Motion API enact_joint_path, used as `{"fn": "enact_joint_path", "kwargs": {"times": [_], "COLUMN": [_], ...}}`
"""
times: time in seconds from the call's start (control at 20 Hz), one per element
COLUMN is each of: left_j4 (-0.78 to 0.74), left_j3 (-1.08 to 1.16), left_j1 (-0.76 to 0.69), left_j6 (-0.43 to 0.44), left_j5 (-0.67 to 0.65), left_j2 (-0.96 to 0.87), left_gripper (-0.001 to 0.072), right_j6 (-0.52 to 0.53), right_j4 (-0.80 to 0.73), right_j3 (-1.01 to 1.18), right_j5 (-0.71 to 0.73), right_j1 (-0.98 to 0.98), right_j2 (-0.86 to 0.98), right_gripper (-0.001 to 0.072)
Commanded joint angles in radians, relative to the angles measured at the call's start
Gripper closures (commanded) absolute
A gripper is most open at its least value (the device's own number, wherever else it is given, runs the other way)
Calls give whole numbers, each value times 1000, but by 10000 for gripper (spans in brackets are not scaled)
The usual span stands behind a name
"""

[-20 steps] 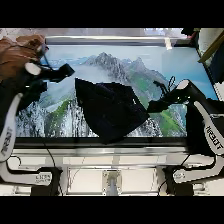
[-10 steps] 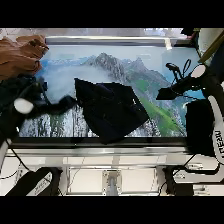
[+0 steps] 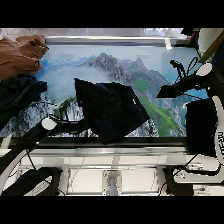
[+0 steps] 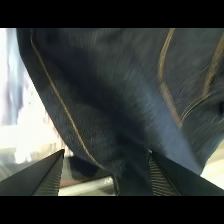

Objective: Fold the clothes and pants, and hang the long-sleeved shirts on hangers.

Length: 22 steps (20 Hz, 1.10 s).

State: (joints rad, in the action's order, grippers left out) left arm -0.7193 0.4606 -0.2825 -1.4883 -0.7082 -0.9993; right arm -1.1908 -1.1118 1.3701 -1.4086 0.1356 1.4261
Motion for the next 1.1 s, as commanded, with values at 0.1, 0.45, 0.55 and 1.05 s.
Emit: {"fn": "enact_joint_path", "kwargs": {"times": [0.1,0.45,0.55,1.05], "left_j4": [25,38,70,216], "left_j3": [-8,-8,-8,-6], "left_j1": [-54,-101,-107,-161], "left_j6": [0,0,2,57], "left_j5": [16,46,101,156], "left_j2": [-73,-123,-124,-208], "left_gripper": [218,218,218,650], "right_j6": [6,6,6,6], "right_j4": [9,19,21,35], "right_j3": [1,1,1,1], "right_j5": [-10,-19,-11,-10], "right_j1": [1,1,1,1], "right_j2": [-1,-1,-1,-1], "right_gripper": [441,444,444,444]}}
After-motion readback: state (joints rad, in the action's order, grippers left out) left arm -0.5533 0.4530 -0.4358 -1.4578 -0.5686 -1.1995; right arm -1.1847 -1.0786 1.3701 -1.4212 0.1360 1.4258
